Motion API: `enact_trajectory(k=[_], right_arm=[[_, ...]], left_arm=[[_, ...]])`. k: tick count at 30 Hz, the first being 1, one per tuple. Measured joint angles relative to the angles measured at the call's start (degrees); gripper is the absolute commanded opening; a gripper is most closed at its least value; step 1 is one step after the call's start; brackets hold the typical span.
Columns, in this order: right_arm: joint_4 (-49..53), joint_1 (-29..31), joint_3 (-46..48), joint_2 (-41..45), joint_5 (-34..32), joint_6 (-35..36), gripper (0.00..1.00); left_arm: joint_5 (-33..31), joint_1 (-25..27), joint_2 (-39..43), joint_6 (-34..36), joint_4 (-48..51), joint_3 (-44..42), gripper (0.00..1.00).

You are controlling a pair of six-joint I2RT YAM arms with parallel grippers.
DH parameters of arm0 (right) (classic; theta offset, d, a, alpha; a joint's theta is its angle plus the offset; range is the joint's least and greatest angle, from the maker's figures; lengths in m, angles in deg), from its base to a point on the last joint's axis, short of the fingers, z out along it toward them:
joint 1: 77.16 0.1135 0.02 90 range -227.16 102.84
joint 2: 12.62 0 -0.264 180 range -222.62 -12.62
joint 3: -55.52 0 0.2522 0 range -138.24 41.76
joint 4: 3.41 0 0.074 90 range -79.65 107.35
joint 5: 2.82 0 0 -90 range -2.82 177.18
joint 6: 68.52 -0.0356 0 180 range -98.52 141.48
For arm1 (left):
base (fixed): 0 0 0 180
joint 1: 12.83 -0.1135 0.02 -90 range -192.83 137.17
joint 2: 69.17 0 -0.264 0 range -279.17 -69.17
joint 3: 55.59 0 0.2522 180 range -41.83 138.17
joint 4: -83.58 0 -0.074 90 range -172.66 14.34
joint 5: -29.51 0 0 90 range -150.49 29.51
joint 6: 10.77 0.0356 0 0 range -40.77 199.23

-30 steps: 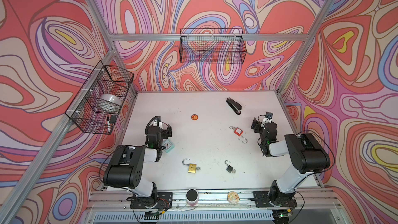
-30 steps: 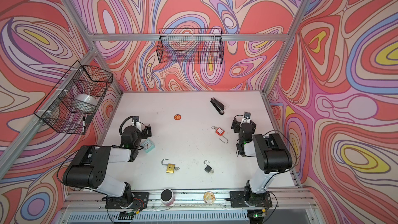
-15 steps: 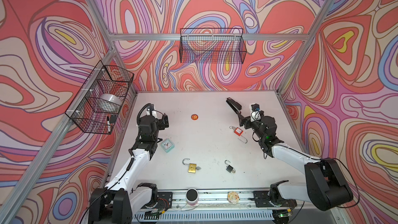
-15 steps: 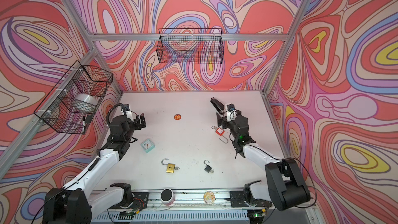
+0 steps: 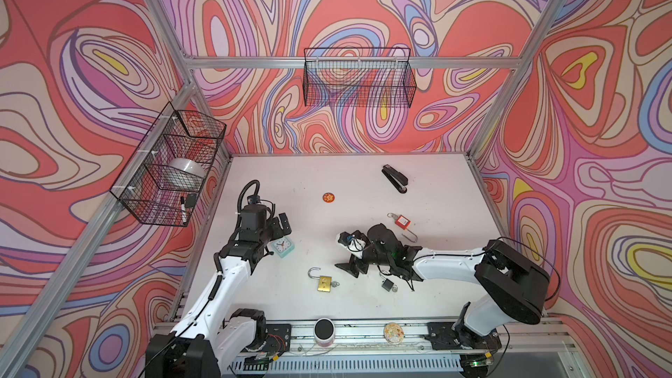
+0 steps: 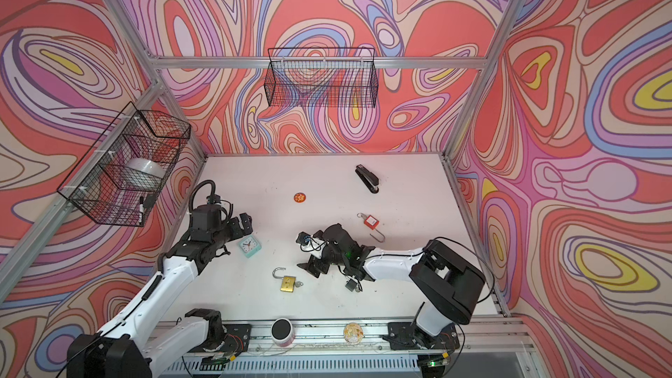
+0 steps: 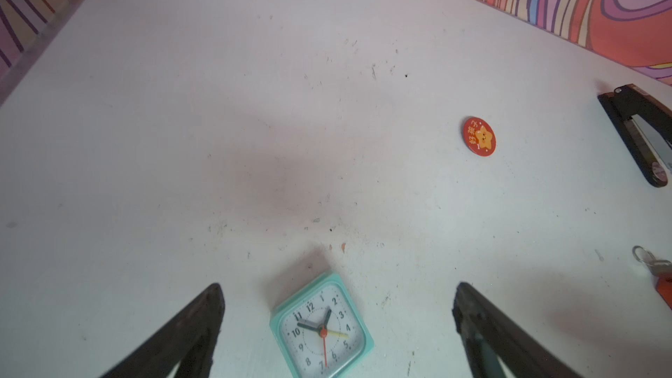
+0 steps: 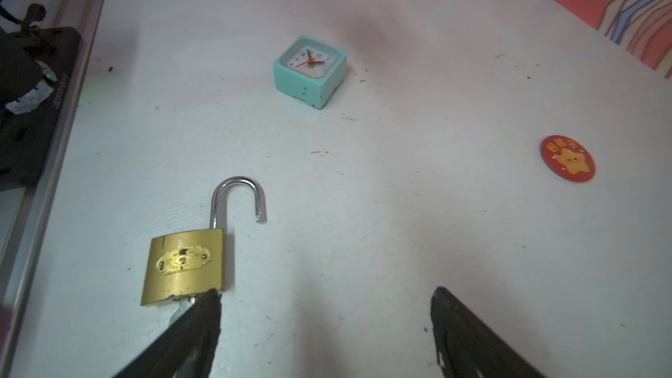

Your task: Lock with the key

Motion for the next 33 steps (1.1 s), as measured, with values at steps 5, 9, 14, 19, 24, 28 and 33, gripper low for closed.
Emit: enact_trajectory(k=[5,9,14,19,24,28,33], right_arm=[[2.54,4.37,-2.03,-3.93,2.16,0.76,0.92],[3.65,7.69,-2.97,-7.58,2.6,1.05,0.91],[3.61,9.38,-4.63,-12.09,2.71,1.36,0.84],[2.78,9.42,-5.79,-13.4,2.03,1.51,0.72],[1.88,9.79,-5.77,-13.66,1.07,1.73,0.64],[1.38,10.12,-5.7,-13.75,0.63,1.73,0.51],[0.02,10.27,-5.14,-13.75,-0.22,1.29,0.42]], left_arm=[[1.95,0.0,2.29,-2.29,2.32,-1.11,1.0],[2.84,0.0,3.19,-2.97,3.52,-1.25,1.0],[3.72,0.0,3.89,-3.78,4.63,-1.33,0.99],[4.57,0.0,4.0,-4.72,5.25,-1.4,0.97],[5.14,0.04,4.0,-5.46,5.68,-1.73,0.96],[5.79,0.04,4.11,-6.08,5.95,-1.77,0.94],[7.37,0.04,4.31,-7.04,6.05,-1.77,0.92]])
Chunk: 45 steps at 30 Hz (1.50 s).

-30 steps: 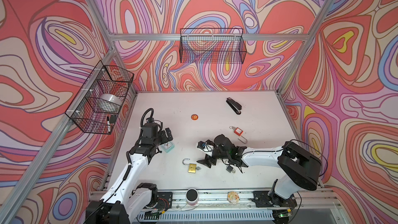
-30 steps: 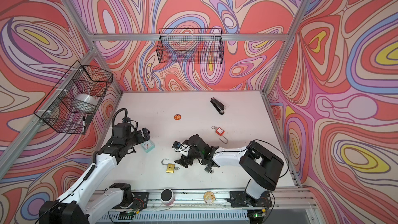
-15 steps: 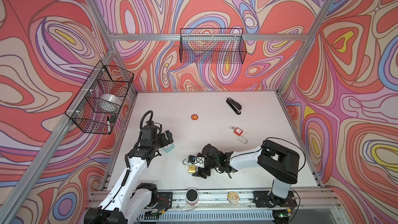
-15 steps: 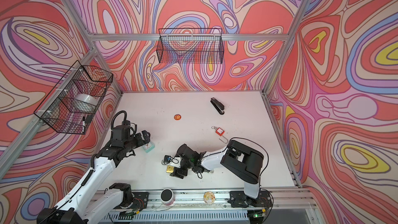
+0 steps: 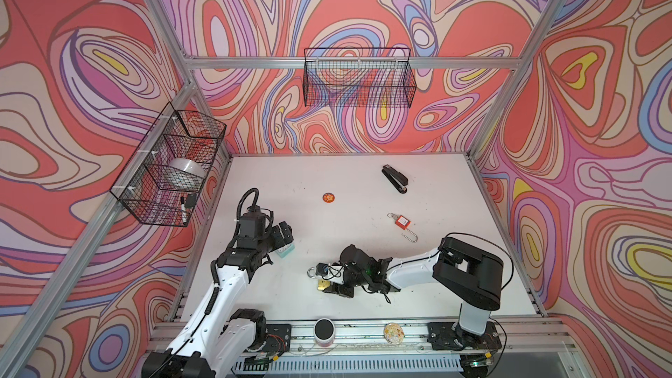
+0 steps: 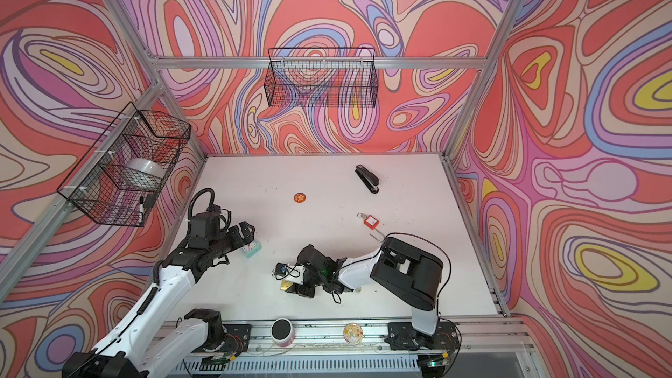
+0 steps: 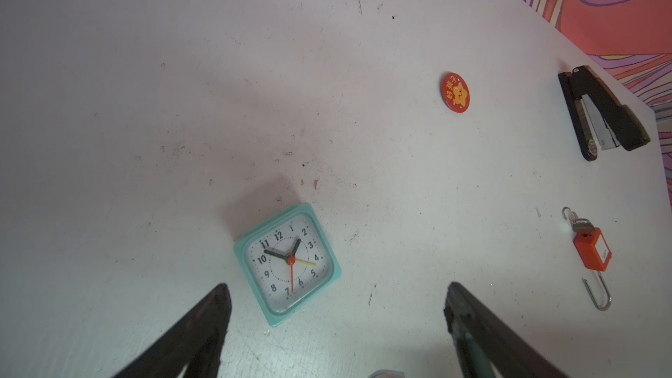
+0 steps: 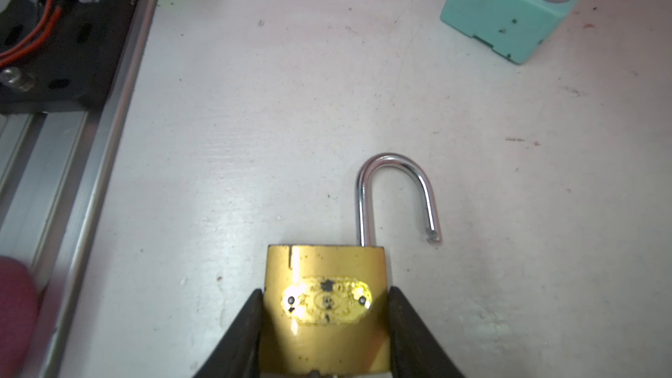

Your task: Lock with the key

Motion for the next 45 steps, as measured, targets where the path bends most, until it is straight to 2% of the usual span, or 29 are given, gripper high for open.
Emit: enact_trajectory(k=[9,15,25,31,37,45], right_arm=[[-2.12,-0.02,3.37,2.82,-5.4,-1.75,0.35],[-0.07,-1.57,6.38,9.79,-8.79,-0.33,0.32],[1.6,-12.31,9.03,19.61,-7.54,2.93,0.33],[5.09,-19.17,9.01,24.9,-5.86,6.03,0.32],[9.33,-24.2,9.01,29.49,-2.91,8.13,0.33],[11.85,-30.49,8.83,31.32,0.0,9.11,0.33]], left_arm=[[6.25,1.27,-0.94,-2.08,-0.72,0.52,0.85],[8.7,7.21,-6.49,-2.08,-2.67,6.73,0.86],[9.46,14.36,-10.82,-5.07,-7.37,13.14,0.86],[9.7,19.32,-12.44,-6.12,-12.83,13.49,0.86],[10.8,22.18,-12.94,-7.41,-19.45,13.49,0.85],[14.08,26.01,-17.05,-9.14,-26.14,13.46,0.83]])
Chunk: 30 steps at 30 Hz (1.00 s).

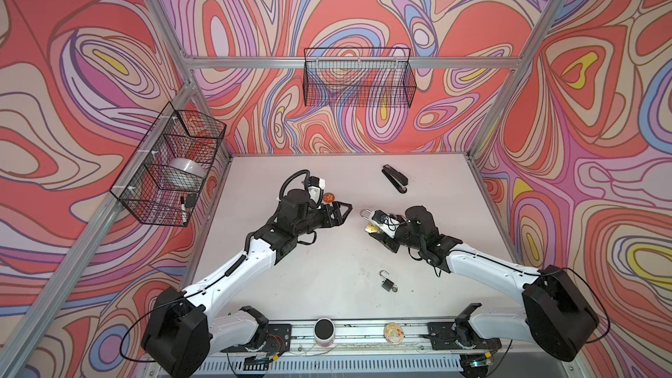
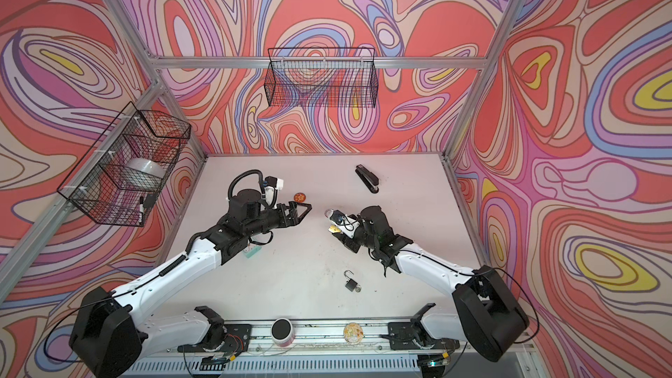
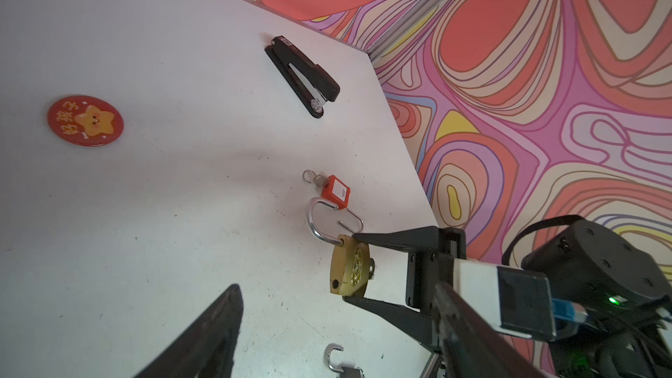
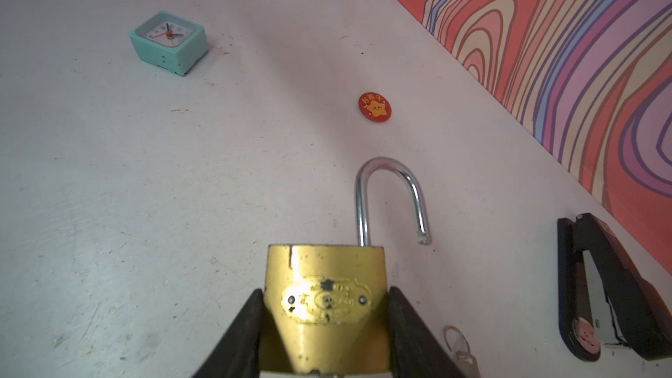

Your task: Lock with the key

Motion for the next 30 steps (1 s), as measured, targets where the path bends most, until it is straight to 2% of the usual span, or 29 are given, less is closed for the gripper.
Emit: enact_trajectory(k=[16,30], right_arm=[[1.46,-5.35,-1.07,1.66,4.87,-0.15,0.32],[2.69,-8.09,-3.37,3.08,10.43,-1.88,0.33]], left_arm=[[3.72,1.99,-4.92,-2.95,-7.52,0.0,0.8],[7.13,4.31,-9.27,-5.31,-12.76,0.17,0.72]])
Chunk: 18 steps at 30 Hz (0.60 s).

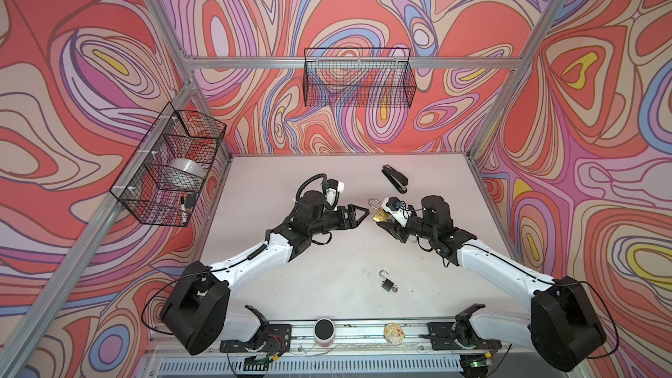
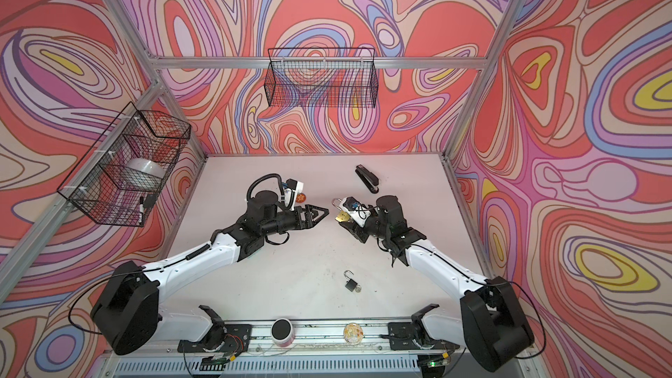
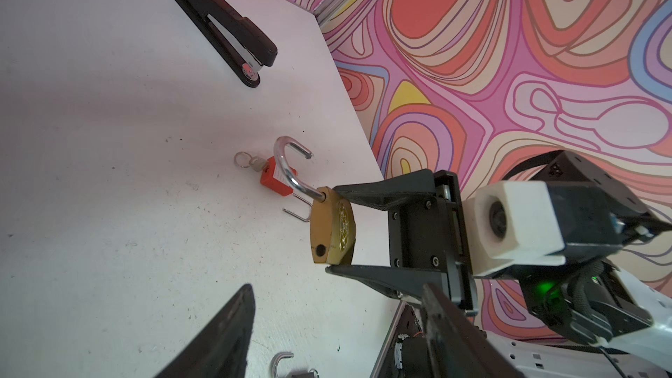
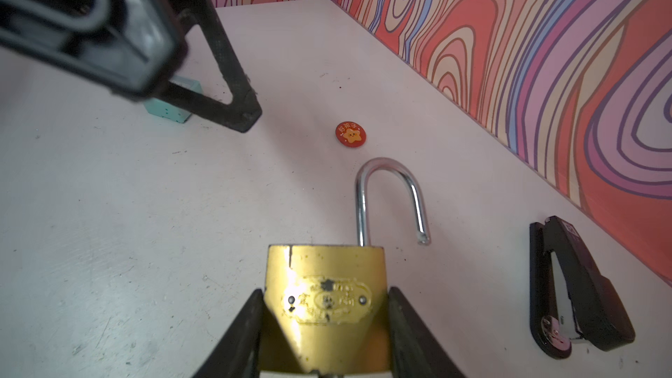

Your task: Lock with the key

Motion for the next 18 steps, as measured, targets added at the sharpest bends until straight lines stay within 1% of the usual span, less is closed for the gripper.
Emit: enact_trajectory(k=[7,12,18], right_arm=[[0.02,-0.02,-0.55,0.0,2.71,-0.61,0.33],[-0.13,-0.02,-0.85,0.0,3.87,-0.61,0.33],[-0.59,-0.02,-1.92,0.57,4.11,-0.52,0.33]], left_arm=[[1.4,0.39,-3.32,-2.12,-3.13,0.11,0.69],[2.93,0.44,-6.86,-3.58,-4.98,3.32,0.58],[3.8,1.18,-8.09,-4.42,-7.02,5.03,0.52]])
